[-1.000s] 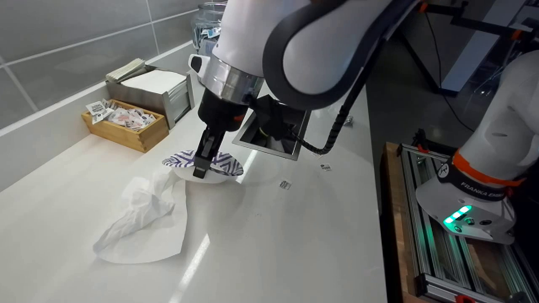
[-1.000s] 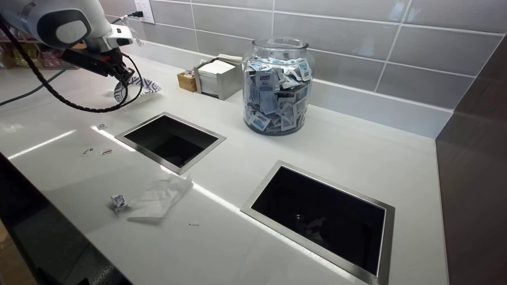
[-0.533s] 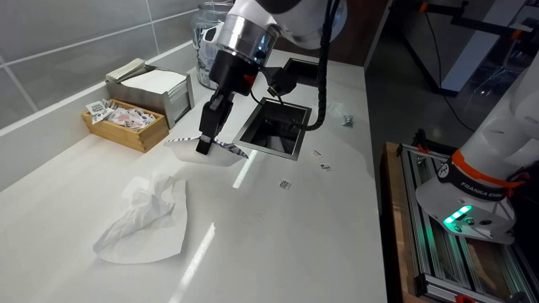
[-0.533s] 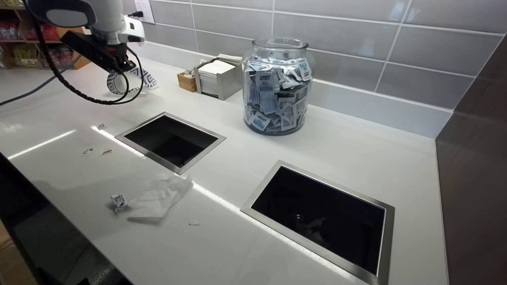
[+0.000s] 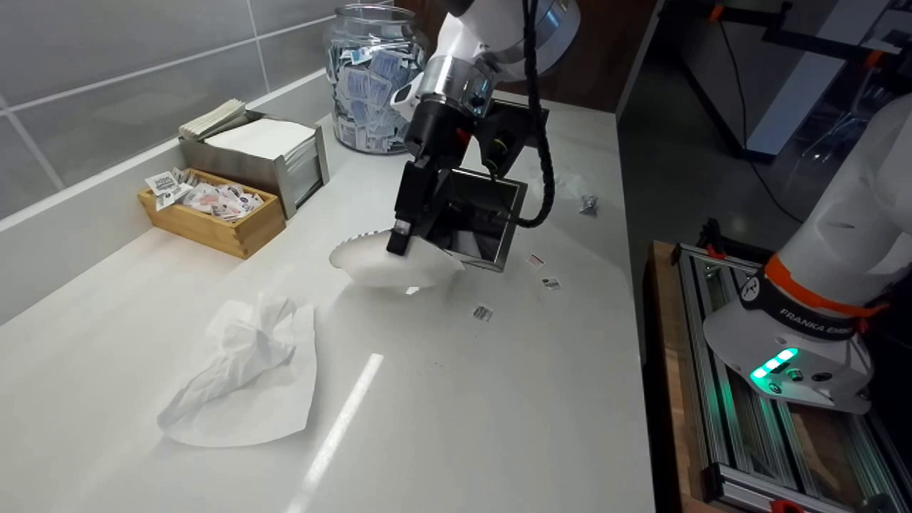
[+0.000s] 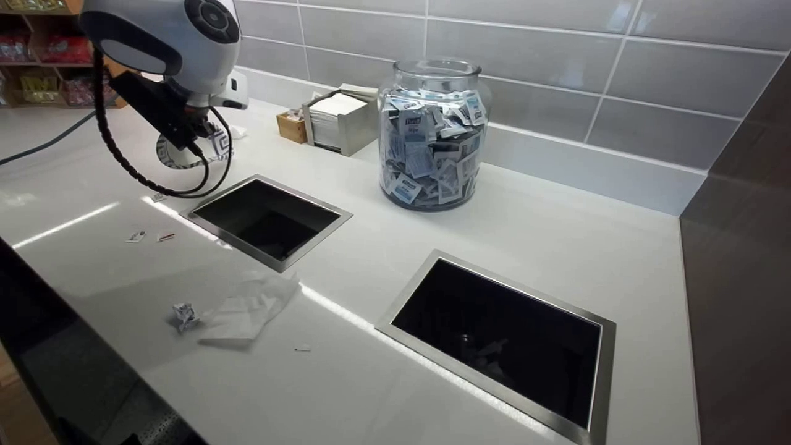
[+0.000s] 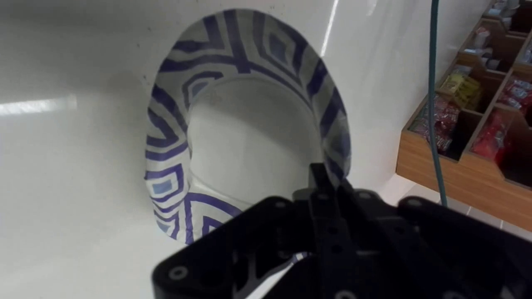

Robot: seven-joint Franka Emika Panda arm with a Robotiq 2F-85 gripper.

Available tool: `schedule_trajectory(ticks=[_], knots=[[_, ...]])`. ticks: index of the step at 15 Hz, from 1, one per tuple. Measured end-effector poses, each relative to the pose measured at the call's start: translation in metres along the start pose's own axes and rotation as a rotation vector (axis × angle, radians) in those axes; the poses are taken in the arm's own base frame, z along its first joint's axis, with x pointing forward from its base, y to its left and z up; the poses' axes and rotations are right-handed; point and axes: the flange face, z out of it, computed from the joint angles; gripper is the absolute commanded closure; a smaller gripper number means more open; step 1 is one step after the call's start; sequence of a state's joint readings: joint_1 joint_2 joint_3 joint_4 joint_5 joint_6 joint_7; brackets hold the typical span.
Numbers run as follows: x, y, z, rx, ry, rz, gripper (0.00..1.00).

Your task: Crumple up the white plate on all sides

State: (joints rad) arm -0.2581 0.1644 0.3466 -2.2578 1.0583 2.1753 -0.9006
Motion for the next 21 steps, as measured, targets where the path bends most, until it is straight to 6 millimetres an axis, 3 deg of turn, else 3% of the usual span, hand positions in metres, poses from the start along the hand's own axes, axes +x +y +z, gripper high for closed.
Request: schedule_trajectory(ticks=[4, 10, 21], knots=[[-0.017, 0.023, 0.006, 0.027, -0.034, 0.056, 0.99], [-0.035, 0.055, 0.033, 0.039, -0.083, 0.093, 0.99], [-0.034, 0.059, 0.047, 0.039, -0.106, 0.094, 0.99]])
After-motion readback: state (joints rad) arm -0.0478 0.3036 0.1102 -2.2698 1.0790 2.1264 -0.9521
